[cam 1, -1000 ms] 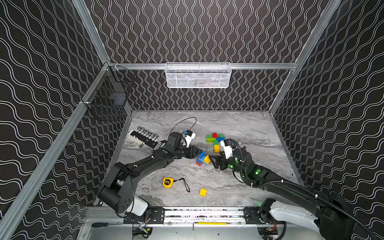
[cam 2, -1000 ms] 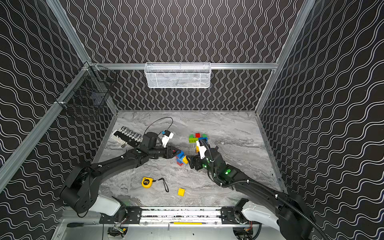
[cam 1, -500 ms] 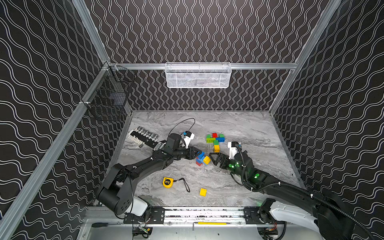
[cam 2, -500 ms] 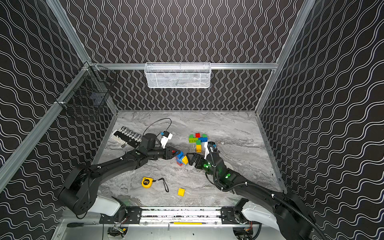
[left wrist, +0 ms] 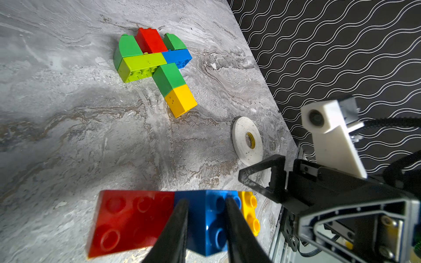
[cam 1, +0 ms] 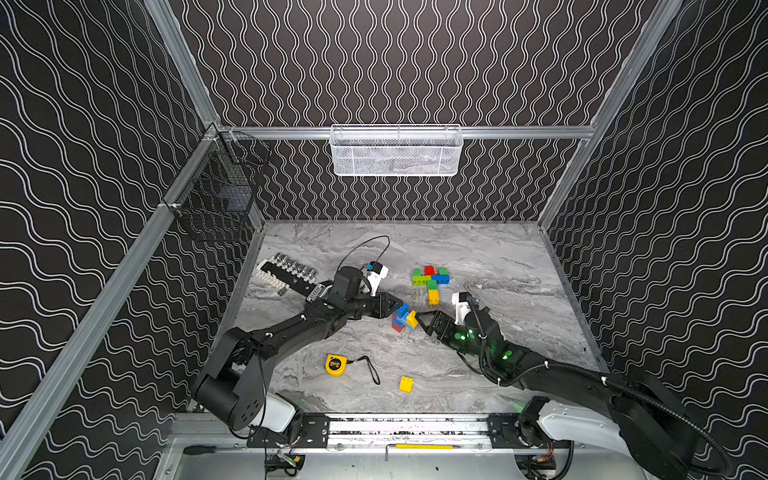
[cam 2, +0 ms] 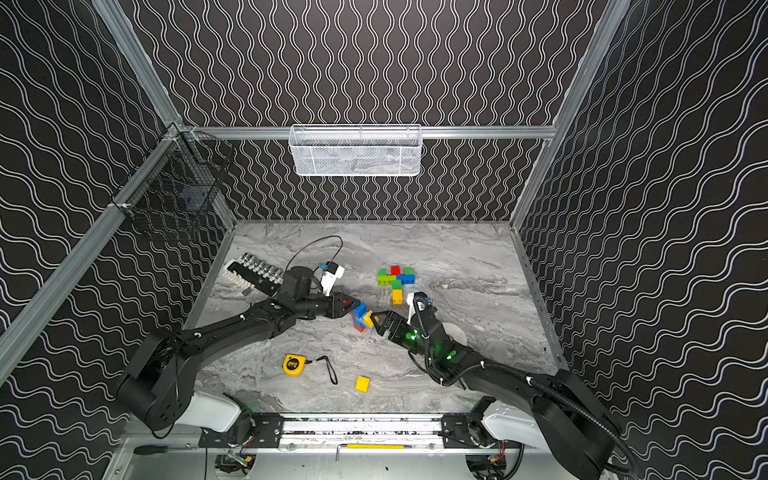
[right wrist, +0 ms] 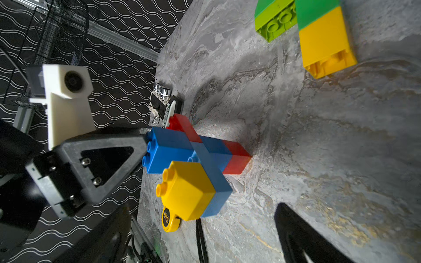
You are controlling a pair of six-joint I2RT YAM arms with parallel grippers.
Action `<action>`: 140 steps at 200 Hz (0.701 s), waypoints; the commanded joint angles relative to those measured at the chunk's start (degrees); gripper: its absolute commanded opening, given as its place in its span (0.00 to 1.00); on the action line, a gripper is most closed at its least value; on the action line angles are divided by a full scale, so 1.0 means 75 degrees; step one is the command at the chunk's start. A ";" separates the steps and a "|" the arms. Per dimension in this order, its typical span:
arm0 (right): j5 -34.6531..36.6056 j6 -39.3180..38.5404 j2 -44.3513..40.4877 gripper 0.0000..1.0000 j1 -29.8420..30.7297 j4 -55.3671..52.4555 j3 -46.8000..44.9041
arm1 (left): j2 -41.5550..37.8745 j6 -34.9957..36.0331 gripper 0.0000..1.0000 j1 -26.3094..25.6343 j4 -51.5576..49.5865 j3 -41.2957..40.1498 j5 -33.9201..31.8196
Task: Assemble a fork with lego
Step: Assemble the lego brick with the lego brick.
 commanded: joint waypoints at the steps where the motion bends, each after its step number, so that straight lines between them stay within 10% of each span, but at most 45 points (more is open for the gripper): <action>1: -0.0295 0.0490 0.0183 1.00 -0.0006 0.1351 -0.0154 | 0.0152 0.0152 0.31 0.0016 -0.2037 -0.0130 -0.0879; 140: -0.1544 0.2122 0.2786 0.85 -0.0360 0.6093 -0.0814 | 0.0158 0.0257 0.31 0.0027 -0.2095 -0.0038 -0.0876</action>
